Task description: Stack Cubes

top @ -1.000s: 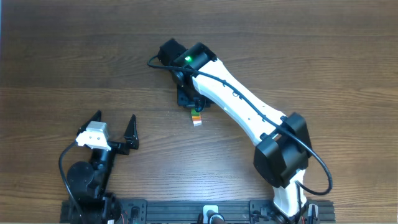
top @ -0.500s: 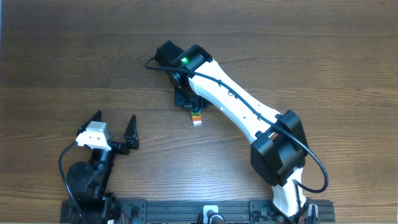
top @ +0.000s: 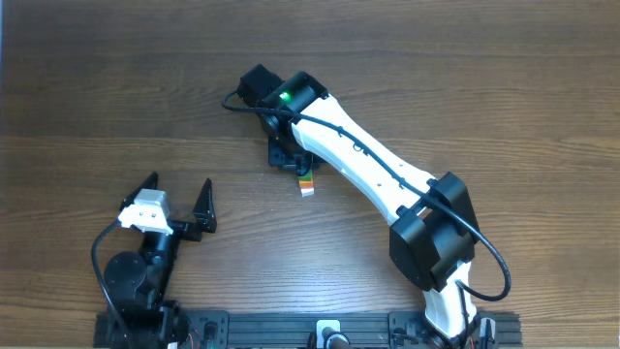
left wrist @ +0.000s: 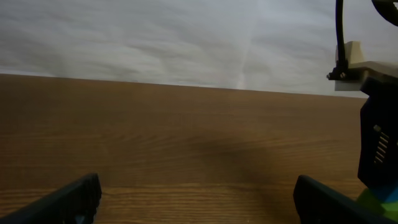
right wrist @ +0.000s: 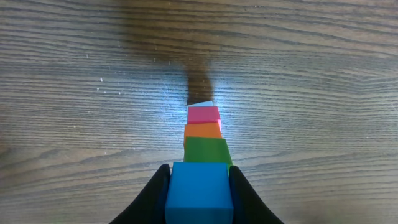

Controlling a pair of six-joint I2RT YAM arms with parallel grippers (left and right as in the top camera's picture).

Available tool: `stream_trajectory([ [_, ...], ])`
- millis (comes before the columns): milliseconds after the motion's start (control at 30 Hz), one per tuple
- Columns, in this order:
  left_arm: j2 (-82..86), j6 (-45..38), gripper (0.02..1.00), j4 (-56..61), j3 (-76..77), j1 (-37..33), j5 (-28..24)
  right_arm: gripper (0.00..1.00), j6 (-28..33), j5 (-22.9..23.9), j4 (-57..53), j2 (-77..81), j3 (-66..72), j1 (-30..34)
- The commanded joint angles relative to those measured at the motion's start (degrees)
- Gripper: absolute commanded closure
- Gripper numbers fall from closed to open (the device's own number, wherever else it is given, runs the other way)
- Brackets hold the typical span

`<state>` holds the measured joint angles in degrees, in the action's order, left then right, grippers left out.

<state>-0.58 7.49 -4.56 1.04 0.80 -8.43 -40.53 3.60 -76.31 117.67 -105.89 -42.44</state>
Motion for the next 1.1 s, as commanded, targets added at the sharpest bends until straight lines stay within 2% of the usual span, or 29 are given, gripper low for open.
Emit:
stream_trajectory([
  [33, 0.42, -0.85, 0.018, 0.07, -0.28, 0.22, -0.52, 0.989, -0.81, -0.07, 0.07, 0.59, 0.94, -0.37],
  [733, 0.42, -0.85, 0.018, 0.07, -0.28, 0.20, -0.52, 0.982, -1.03, -0.09, 1.77, 0.59, 3.56, -0.31],
  [1100, 0.42, -0.85, 0.018, 0.07, -0.28, 0.22, -0.52, 0.790, -0.98, -0.11, 1.49, 0.59, 3.56, -0.31],
])
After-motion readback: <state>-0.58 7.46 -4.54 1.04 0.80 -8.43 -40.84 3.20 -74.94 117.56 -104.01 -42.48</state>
